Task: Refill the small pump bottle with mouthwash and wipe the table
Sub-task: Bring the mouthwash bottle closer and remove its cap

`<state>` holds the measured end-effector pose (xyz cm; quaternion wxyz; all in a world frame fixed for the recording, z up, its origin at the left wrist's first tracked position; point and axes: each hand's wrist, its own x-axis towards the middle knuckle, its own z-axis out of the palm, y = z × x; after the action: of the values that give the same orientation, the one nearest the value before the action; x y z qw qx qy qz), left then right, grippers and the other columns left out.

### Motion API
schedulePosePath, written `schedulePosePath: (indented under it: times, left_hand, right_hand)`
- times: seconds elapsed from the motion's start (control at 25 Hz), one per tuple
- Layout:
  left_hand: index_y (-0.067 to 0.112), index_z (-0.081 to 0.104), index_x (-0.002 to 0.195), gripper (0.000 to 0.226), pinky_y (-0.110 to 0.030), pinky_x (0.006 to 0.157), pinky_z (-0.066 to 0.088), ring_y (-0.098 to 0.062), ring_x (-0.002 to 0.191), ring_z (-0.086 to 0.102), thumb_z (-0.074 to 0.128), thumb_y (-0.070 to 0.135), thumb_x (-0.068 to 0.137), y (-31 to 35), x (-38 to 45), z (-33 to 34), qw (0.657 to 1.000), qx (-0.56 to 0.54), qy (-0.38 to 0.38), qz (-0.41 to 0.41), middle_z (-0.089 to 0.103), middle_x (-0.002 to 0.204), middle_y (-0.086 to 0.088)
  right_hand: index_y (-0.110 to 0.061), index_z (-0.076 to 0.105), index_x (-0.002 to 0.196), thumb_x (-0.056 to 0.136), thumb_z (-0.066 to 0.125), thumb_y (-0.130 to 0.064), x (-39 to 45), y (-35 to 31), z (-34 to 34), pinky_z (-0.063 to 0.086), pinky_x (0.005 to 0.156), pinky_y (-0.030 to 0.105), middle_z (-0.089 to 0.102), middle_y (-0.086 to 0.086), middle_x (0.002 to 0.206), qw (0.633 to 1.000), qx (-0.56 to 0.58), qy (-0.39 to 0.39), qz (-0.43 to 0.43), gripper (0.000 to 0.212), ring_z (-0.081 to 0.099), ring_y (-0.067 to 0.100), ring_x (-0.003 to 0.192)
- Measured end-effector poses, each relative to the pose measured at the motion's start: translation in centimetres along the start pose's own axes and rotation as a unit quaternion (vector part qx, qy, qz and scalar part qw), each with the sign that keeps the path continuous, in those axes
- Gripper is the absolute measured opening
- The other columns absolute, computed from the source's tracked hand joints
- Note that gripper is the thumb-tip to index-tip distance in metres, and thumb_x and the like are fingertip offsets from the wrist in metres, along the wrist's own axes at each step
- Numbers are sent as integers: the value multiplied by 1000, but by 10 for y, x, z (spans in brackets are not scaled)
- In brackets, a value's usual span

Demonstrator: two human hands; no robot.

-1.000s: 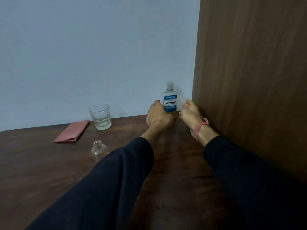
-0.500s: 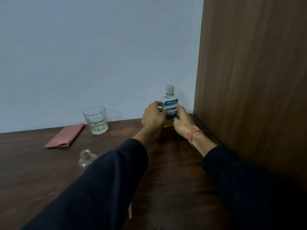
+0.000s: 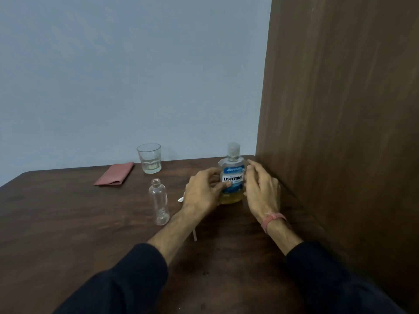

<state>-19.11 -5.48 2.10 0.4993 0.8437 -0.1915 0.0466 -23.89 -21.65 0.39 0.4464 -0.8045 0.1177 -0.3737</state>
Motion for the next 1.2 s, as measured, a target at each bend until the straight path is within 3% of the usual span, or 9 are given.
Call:
schedulePosePath:
  times: [0.08, 0.2, 0.32, 0.4, 0.52, 0.72, 0.84, 1.04, 1.2]
  left_hand:
    - [28, 78, 142, 43, -20, 97, 66, 14, 97, 73, 88, 33, 101, -4, -19, -14, 1000, 5, -8, 9, 86, 129, 12]
    - [26, 77, 146, 47, -2, 78, 58, 10, 102, 76, 89, 33, 100, -8, -38, -33, 1000, 14, -1, 24, 85, 131, 11]
    - [27, 77, 148, 49, -6, 86, 60, 2, 119, 79, 88, 33, 101, -13, -43, -37, 999, 9, 2, 40, 85, 133, 13]
    - [29, 76, 149, 49, -5, 80, 60, 4, 119, 79, 87, 33, 102, -18, -44, -35, 999, 8, 9, 50, 85, 133, 14]
    - [28, 73, 152, 52, -9, 69, 61, 4, 112, 79, 86, 34, 102, -23, -46, -35, 999, -4, 8, 51, 84, 136, 12]
    - [27, 74, 151, 51, -23, 88, 70, 0, 124, 79, 86, 33, 102, -25, -47, -41, 998, -24, -18, 51, 83, 137, 12]
    - [28, 75, 150, 50, -22, 79, 70, -2, 122, 80, 87, 34, 102, -27, -48, -41, 998, -31, -14, 50, 84, 136, 12]
    - [27, 74, 151, 51, -38, 71, 74, -5, 115, 82, 86, 33, 102, -31, -47, -42, 998, -36, -20, 47, 84, 137, 10]
    - [25, 72, 154, 54, -35, 67, 73, -8, 118, 82, 87, 33, 102, -31, -48, -40, 998, -40, -17, 49, 83, 139, 9]
  right_hand:
    - [-37, 71, 124, 111, 37, -58, -13, -16, -3, 63, 70, 24, 79, -15, 93, 1000, 16, -8, -9, 43, 76, 5, 84]
    - [-39, 68, 111, 112, 45, -53, -19, -45, 7, 53, 63, 6, 75, -34, 91, 970, 234, -61, 27, 27, 73, -13, 86]
    - [-21, 71, 130, 95, 73, -54, -13, -57, 18, 64, 74, 25, 81, -6, 114, 896, 414, -130, 91, 48, 81, 13, 98]
    - [-18, 73, 130, 78, 90, -53, -9, -51, 24, 66, 78, 35, 79, 10, 123, 882, 434, -161, 83, 65, 80, 26, 105]
    - [-18, 76, 125, 70, 99, -43, -6, -39, 29, 66, 77, 36, 78, 13, 123, 874, 452, -163, 71, 65, 80, 30, 105]
    - [-10, 76, 125, 81, 91, -6, -3, -39, 28, 65, 76, 34, 78, 11, 121, 833, 525, -163, 65, 47, 80, 24, 101]
    - [-9, 78, 123, 81, 89, -9, -5, -42, 26, 65, 76, 33, 79, 11, 120, 833, 522, -171, 65, 44, 80, 23, 101]
    - [-6, 75, 129, 85, 83, -17, -6, -41, 24, 66, 81, 36, 77, 13, 130, 832, 520, -178, 74, 46, 79, 25, 108]
    - [-15, 75, 133, 84, 85, -22, -5, -42, 19, 64, 89, 38, 74, 10, 137, 828, 517, -205, 66, 50, 76, 24, 117]
